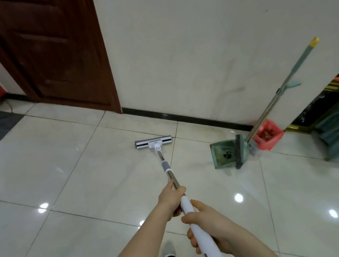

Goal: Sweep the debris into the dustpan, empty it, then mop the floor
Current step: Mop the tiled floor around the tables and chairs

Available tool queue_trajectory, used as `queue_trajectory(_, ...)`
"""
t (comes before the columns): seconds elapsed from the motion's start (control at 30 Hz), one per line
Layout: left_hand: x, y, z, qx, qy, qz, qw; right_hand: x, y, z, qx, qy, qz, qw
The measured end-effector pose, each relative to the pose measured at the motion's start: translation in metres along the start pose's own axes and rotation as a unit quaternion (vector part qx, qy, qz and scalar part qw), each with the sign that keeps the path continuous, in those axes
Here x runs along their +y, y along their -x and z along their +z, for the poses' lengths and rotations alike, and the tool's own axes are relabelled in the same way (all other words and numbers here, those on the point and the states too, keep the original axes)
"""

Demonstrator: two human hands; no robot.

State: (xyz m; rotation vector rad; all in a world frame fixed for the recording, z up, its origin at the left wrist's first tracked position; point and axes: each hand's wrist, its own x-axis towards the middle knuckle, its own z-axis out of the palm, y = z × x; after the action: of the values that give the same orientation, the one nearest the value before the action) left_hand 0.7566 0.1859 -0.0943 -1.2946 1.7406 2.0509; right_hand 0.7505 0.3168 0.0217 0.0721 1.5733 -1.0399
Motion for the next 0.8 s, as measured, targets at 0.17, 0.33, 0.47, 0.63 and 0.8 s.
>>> queue_trajectory(0.17, -0.037, 0.064, -0.018, -0.027, 0.013, 0.005, 1.0, 0.049, 0.052, 0.044, 0.022, -0.043, -0.068, 0.997)
queue_trajectory(0.33, -0.03, 0.098, -0.057, -0.03, 0.036, 0.036, 0.998, 0.049, 0.076, 0.079, 0.099, -0.024, -0.187, 0.977)
queue_trajectory(0.47, 0.006, 0.098, -0.095, -0.034, 0.083, 0.052, 0.995, 0.009, 0.08, 0.101, 0.096, -0.016, -0.255, 0.962)
queue_trajectory(0.63, 0.068, 0.074, -0.131, -0.049, 0.014, 0.12, 0.991, -0.062, 0.051, 0.104, 0.139, 0.121, -0.384, 0.905)
queue_trajectory(0.8, 0.145, 0.032, -0.166, -0.039, -0.012, 0.211, 0.977, -0.17, 0.021, 0.101, 0.226, 0.184, -0.457, 0.841)
